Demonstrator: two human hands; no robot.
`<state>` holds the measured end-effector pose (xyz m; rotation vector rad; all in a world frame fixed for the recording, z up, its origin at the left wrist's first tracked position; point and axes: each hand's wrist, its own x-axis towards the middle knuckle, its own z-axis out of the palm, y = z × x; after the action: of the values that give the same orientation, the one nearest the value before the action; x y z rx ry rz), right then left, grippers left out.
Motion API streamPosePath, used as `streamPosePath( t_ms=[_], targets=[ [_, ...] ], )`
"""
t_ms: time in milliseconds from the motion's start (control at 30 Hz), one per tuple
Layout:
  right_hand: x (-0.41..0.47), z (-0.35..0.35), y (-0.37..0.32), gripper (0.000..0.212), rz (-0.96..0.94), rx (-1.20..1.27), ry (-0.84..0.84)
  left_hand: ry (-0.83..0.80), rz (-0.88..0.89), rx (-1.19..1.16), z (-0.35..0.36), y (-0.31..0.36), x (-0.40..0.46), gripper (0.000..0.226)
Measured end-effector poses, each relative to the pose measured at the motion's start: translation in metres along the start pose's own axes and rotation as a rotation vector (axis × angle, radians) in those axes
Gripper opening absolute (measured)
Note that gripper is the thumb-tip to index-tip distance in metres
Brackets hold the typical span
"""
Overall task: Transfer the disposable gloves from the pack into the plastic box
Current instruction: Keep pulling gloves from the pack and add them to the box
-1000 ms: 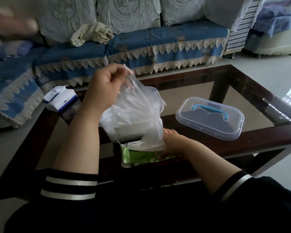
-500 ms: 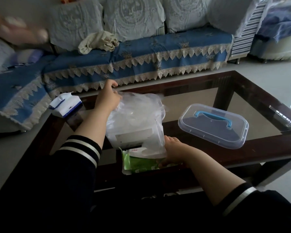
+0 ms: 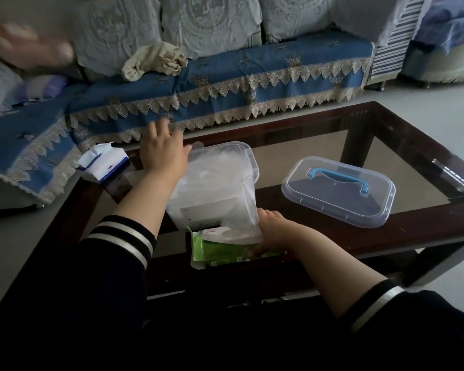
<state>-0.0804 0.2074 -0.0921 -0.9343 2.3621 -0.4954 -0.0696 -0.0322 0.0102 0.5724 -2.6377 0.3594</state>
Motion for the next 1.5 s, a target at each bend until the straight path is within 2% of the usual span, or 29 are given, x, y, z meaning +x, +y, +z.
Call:
streamPosePath(
  t_ms=[67,100,167,200,267,333,400,467,534,634,800,967,1067,1200,1334,1401,1501],
  targets=[
    [0.001,-0.001,0.000,0.101,-0.007,0.041,0.001,0.221,0.144,-0.192,-0.023,0.017,-0.016,0.047],
    [0.001,0.000,0.000,0.101,-0.007,0.053,0.003,0.220,0.196,-0.328,-0.037,0.027,-0.029,0.058],
    [0.003,0.001,0.001,0.102,0.009,0.070,0.026,0.009,0.243,-0.533,-0.060,0.050,-0.059,0.076],
    [0.003,0.003,0.002,0.103,0.020,0.078,0.040,-0.123,0.260,-0.536,-0.064,0.060,-0.074,0.080],
    [0.003,0.004,0.004,0.104,0.025,0.085,0.051,-0.300,0.271,-0.445,-0.062,0.074,-0.096,0.074],
    [0.004,0.005,0.003,0.107,0.017,0.047,0.026,-0.364,0.210,-0.445,-0.048,0.082,-0.108,0.061],
    [0.004,0.006,0.003,0.111,0.011,-0.007,-0.002,-0.278,0.124,-0.556,-0.031,0.088,-0.116,0.041],
    [0.005,0.007,0.003,0.111,0.019,-0.016,-0.022,-0.084,0.100,-0.673,-0.016,0.093,-0.124,0.026],
    [0.005,0.007,0.003,0.110,0.027,-0.018,-0.025,0.042,0.144,-0.703,-0.008,0.096,-0.126,0.020],
    [0.005,0.006,0.003,0.111,0.035,-0.023,-0.013,0.112,0.270,-0.681,-0.005,0.097,-0.123,0.018],
    [0.001,0.005,0.003,0.111,0.057,0.042,0.008,0.063,0.429,-0.657,-0.017,0.086,-0.102,0.018],
    [-0.001,0.003,0.002,0.111,0.061,0.023,0.012,-0.055,0.463,-0.723,-0.054,0.074,-0.078,0.019],
    [-0.001,0.006,0.002,0.115,0.054,0.004,0.031,-0.079,0.419,-0.814,-0.085,0.065,-0.061,0.021],
    [-0.003,0.009,0.002,0.118,0.057,-0.022,0.018,-0.073,0.269,-1.043,-0.110,0.042,-0.021,0.019],
    [-0.004,0.007,0.004,0.122,0.025,0.021,0.006,-0.058,0.039,-1.178,-0.091,0.012,0.016,0.020],
    [-0.005,0.005,0.004,0.120,0.018,0.029,0.002,-0.060,-0.092,-1.159,-0.071,0.001,0.027,0.018],
    [-0.006,0.004,0.005,0.120,0.011,0.030,-0.007,-0.116,-0.257,-0.986,-0.045,-0.010,0.028,0.027]
  ],
)
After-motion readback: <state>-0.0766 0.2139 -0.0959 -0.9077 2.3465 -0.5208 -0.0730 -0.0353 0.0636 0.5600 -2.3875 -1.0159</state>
